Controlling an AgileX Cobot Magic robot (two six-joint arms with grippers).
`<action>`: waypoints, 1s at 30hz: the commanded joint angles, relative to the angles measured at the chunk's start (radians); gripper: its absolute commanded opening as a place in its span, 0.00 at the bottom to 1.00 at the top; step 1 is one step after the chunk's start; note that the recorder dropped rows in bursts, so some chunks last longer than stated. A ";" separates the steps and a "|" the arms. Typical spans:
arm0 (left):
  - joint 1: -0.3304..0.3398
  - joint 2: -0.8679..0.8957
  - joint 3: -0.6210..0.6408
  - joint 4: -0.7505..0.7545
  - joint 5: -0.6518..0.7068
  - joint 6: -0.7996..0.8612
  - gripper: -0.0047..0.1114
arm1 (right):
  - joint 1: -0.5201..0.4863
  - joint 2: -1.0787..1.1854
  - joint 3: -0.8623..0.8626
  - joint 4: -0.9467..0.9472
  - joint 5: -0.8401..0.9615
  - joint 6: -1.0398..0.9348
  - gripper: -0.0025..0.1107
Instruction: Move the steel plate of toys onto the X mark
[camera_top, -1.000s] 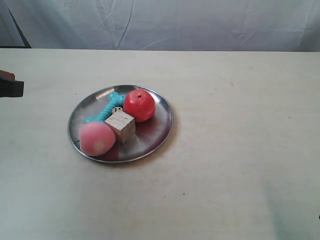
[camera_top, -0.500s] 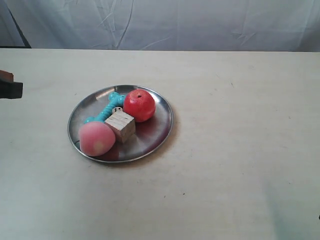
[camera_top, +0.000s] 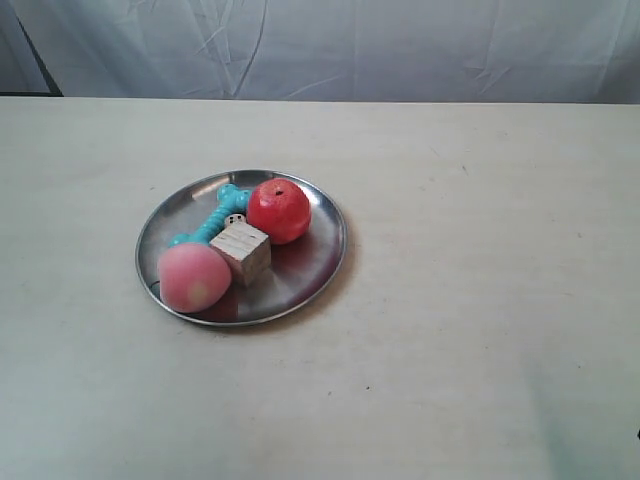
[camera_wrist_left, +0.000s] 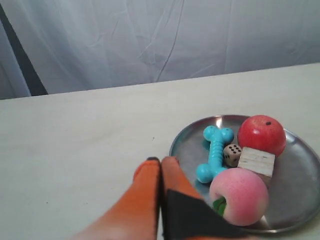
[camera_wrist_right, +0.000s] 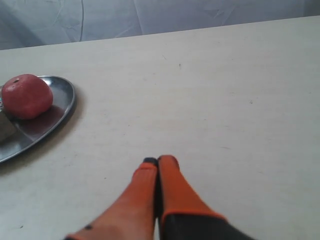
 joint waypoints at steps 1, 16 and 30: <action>0.000 -0.170 0.111 -0.016 -0.003 -0.060 0.04 | -0.004 -0.007 0.006 0.002 -0.005 0.001 0.02; 0.001 -0.273 0.308 -0.036 -0.044 -0.157 0.04 | -0.004 -0.007 0.006 0.002 -0.007 0.001 0.02; 0.190 -0.278 0.308 0.003 -0.149 -0.157 0.04 | -0.004 -0.007 0.006 0.002 -0.007 0.001 0.02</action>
